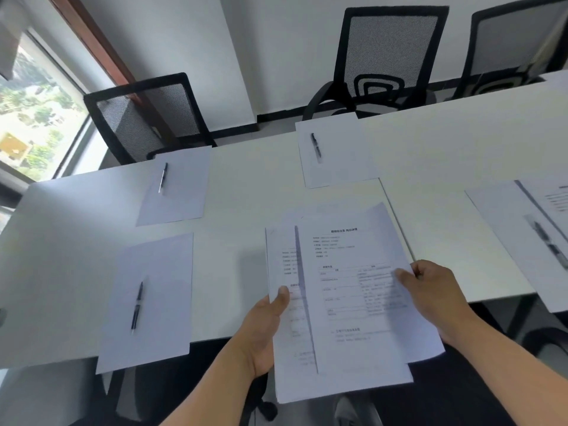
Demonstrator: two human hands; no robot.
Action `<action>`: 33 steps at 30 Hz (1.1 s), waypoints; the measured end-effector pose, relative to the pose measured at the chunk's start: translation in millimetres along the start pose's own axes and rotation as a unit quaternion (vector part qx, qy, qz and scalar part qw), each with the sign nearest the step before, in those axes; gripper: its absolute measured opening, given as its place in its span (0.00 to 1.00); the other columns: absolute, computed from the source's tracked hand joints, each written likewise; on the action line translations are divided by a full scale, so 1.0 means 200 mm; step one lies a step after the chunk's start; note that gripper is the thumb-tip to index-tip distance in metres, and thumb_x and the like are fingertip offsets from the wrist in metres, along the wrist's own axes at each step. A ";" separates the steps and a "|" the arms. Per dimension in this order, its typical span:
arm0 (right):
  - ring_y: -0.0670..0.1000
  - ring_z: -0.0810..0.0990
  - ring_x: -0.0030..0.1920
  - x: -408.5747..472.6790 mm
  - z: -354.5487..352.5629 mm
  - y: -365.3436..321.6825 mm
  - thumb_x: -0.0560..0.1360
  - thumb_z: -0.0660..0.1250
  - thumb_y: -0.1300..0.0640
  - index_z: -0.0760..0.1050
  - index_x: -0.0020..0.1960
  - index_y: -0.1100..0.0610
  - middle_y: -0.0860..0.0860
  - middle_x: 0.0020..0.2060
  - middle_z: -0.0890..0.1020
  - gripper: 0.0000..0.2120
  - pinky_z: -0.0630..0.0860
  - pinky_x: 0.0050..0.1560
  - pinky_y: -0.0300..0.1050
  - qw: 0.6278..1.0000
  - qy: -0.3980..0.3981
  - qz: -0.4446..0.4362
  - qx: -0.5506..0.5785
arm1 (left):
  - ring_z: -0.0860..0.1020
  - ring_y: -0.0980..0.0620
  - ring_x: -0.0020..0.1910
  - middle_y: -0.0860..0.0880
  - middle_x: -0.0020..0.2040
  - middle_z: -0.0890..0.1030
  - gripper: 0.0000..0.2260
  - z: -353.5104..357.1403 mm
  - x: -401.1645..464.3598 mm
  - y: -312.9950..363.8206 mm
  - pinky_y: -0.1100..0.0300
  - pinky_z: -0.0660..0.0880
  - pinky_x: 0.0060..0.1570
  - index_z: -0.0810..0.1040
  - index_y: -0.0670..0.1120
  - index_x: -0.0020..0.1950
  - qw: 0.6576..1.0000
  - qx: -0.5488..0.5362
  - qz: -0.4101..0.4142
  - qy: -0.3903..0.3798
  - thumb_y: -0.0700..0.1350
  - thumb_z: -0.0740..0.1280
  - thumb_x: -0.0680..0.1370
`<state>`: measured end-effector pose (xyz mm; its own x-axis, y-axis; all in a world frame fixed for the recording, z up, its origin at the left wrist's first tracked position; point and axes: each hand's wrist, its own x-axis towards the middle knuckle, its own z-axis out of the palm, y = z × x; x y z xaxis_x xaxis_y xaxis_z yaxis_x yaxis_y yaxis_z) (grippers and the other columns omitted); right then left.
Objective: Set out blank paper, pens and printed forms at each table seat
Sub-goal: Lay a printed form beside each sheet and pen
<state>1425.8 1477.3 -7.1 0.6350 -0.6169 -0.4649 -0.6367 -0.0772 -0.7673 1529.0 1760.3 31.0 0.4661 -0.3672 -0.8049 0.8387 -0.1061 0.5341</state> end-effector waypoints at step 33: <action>0.58 0.71 0.35 0.47 -0.22 0.01 0.85 0.65 0.53 0.73 0.45 0.71 0.60 0.36 0.75 0.21 0.66 0.37 0.50 0.984 0.103 0.049 -0.139 | 0.87 0.37 0.62 0.40 0.64 0.87 0.18 -0.09 0.12 0.14 0.34 0.79 0.67 0.83 0.46 0.71 0.999 -0.041 0.006 0.026 0.54 0.65 0.87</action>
<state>1466.1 1384.0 -32.6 0.4818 -0.7748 -0.4093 -0.8028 -0.2031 -0.5605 1569.4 1765.2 22.8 0.4891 -0.3188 -0.8118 0.8518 -0.0254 0.5232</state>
